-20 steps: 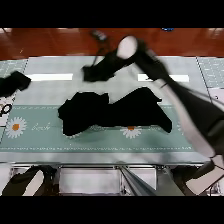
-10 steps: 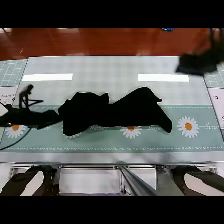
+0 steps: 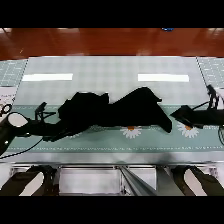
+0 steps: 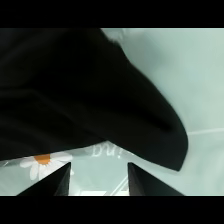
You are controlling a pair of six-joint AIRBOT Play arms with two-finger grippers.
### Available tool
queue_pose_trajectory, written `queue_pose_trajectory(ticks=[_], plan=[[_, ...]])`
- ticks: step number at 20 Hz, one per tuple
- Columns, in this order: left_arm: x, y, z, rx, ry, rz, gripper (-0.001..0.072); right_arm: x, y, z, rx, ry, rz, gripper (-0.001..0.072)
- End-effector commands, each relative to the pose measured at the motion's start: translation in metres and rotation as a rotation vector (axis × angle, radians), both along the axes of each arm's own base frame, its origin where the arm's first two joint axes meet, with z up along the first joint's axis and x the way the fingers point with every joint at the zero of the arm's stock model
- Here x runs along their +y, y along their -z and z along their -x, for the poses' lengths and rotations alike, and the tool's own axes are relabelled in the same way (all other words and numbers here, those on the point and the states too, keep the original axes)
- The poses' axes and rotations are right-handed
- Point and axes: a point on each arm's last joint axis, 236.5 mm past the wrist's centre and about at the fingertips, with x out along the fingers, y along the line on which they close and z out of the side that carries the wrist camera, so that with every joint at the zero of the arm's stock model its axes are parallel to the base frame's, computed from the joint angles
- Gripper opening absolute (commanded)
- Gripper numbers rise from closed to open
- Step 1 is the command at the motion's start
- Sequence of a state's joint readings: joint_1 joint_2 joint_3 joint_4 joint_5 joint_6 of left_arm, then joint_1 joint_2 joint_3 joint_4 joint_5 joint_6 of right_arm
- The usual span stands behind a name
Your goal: Fold the shirts.
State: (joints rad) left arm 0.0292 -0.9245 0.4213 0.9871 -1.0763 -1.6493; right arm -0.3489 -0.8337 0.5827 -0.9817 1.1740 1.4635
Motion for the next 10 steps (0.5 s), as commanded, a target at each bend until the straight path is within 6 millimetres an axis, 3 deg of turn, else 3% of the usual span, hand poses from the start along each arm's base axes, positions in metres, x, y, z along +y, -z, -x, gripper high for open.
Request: queue_pose_trajectory(ticks=[1,6,10], plan=[[-0.012,0.019,-0.002,0.022,-0.018,-0.023,0.0506,0.010,0.016,0.010,0.004,0.020,-0.051,0.0405],[-0.007,0.030,-0.051,-0.089,-0.201,-0.048,0.0506,0.010,0.015,0.010,0.002,0.022,-0.056,0.0404],[-0.003,0.030,-0.066,-0.134,-0.244,-0.051,0.0506,0.010,0.016,0.009,0.003,0.024,-0.056,0.0404]])
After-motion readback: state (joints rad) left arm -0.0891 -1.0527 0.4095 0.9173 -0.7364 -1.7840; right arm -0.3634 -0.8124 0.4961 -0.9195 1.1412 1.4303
